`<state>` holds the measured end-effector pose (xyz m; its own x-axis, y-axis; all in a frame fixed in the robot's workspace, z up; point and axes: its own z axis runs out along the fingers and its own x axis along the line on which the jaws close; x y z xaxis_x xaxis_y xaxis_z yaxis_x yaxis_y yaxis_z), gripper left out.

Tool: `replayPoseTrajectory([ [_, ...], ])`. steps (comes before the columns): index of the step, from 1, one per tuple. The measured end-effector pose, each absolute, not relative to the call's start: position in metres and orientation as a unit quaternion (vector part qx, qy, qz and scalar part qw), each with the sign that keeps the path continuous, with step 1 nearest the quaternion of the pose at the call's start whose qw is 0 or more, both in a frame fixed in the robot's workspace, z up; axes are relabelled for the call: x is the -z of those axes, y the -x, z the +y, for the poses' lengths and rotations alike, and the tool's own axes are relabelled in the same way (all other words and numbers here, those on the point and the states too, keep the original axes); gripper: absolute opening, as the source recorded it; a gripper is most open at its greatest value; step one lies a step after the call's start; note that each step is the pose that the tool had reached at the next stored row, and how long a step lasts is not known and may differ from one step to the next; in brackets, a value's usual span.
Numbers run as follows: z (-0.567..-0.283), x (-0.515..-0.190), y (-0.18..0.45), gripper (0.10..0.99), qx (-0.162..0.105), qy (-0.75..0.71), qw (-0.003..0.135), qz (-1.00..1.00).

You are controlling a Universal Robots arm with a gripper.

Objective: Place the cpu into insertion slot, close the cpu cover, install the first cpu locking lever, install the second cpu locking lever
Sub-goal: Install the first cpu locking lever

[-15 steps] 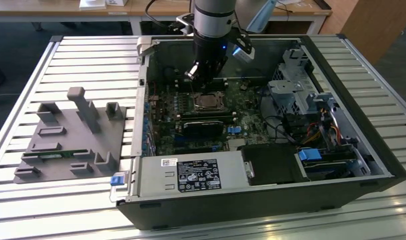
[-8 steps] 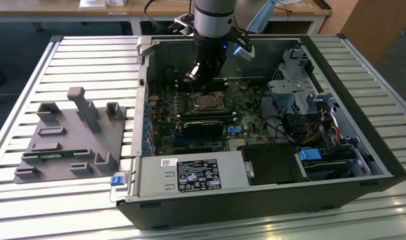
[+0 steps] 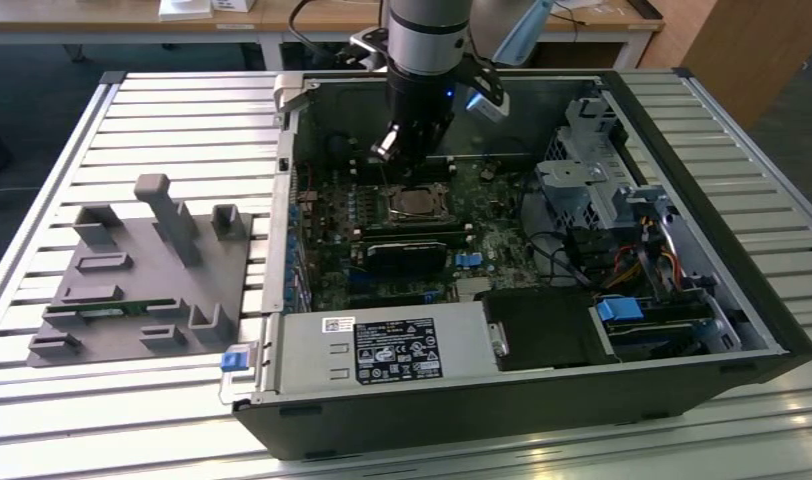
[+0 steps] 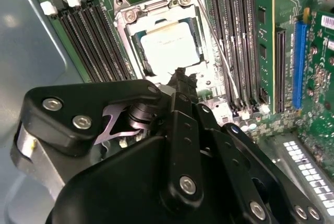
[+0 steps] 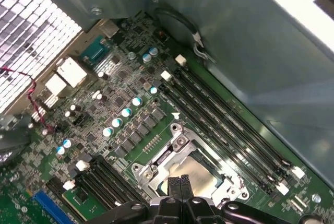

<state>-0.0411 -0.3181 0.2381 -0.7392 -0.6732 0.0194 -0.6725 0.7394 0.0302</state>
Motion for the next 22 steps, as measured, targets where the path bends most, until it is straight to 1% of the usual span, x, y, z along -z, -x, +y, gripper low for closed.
replayPoseTrajectory([
  [9,-0.318,-0.239,0.041,0.106,0.011,-0.305,0.014,-0.952],
  [13,-0.317,-0.248,0.041,0.106,0.011,-0.305,0.014,-0.952],
  [22,-0.317,-0.248,0.043,0.106,0.012,-0.242,0.013,-0.97],
])
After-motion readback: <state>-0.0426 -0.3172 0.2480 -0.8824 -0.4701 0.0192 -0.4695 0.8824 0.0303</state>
